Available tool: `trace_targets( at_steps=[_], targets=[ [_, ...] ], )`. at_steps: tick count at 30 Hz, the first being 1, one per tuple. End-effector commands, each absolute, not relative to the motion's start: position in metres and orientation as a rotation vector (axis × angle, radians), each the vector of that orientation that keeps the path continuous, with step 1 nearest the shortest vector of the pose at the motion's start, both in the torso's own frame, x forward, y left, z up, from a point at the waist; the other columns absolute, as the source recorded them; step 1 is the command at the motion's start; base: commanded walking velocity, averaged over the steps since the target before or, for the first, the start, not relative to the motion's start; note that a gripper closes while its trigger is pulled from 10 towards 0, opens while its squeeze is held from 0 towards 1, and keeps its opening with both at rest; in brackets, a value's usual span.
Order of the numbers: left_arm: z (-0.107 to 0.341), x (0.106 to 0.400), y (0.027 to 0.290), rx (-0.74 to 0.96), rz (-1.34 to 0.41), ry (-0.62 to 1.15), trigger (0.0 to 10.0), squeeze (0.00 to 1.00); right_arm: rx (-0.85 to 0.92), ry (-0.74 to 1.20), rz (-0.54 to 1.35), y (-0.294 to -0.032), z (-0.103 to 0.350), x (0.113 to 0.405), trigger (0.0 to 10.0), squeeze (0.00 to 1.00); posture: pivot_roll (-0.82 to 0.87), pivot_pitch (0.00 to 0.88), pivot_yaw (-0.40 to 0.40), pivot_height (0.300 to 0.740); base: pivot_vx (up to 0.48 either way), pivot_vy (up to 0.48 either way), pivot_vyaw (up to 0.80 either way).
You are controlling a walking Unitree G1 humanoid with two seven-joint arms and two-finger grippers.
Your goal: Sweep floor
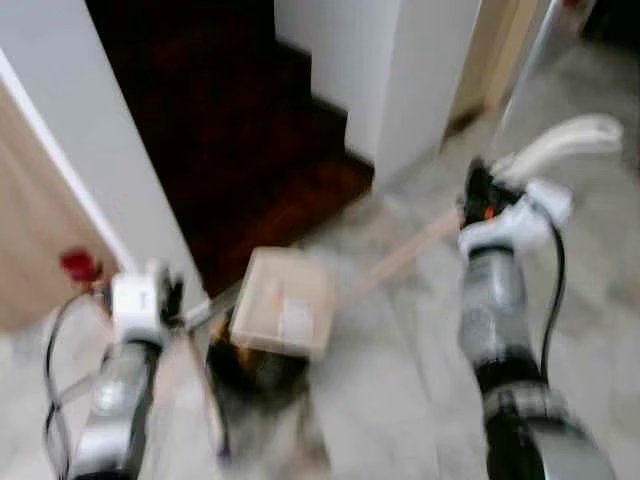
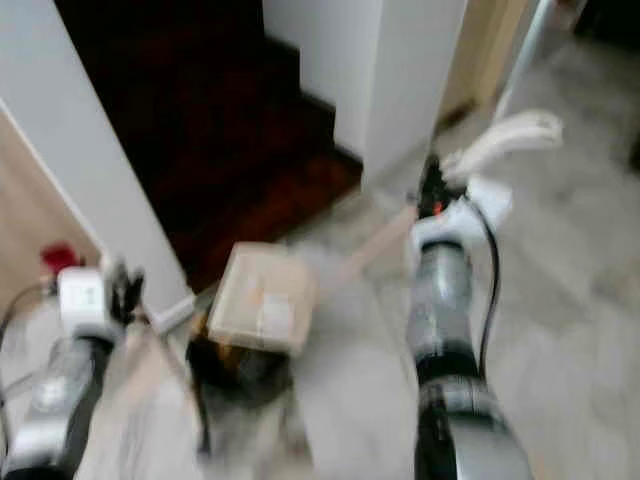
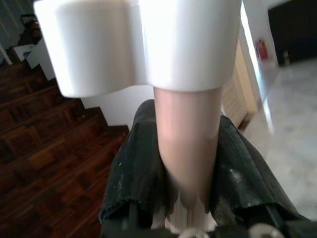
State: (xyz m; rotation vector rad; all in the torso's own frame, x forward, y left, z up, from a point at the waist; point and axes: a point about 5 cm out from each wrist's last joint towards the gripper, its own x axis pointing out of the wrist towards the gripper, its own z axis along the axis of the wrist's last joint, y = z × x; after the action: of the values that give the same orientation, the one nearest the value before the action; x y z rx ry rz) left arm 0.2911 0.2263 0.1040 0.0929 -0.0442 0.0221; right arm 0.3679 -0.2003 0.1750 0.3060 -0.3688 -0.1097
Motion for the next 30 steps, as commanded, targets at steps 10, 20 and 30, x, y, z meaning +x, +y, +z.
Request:
trace_targets(
  at_steps=[10, 20, 30],
  targets=[
    [0.116, 0.291, 0.229, 0.094, 0.035, -0.114, 10.0, 0.0, 0.32, -0.467, -0.062, -0.19, 0.201, 0.372, 10.0, 0.0, 0.08, 0.043, -0.007, 0.74, 0.0, 0.0, 0.0],
    [0.115, 0.29, 0.224, 0.109, 0.01, -0.119, 10.0, 0.0, 0.095, -0.649, 0.101, -0.163, 0.23, 0.361, 10.0, 0.0, 0.07, 0.049, -0.008, 0.74, 0.0, 0.0, 0.0],
    [0.114, 0.29, 0.222, 0.13, -0.006, -0.117, 10.0, 0.0, 0.074, -0.745, 0.18, -0.132, 0.241, 0.346, 10.0, 0.0, 0.07, 0.049, -0.007, 0.74, 0.0, 0.0, 0.0]
  ],
)
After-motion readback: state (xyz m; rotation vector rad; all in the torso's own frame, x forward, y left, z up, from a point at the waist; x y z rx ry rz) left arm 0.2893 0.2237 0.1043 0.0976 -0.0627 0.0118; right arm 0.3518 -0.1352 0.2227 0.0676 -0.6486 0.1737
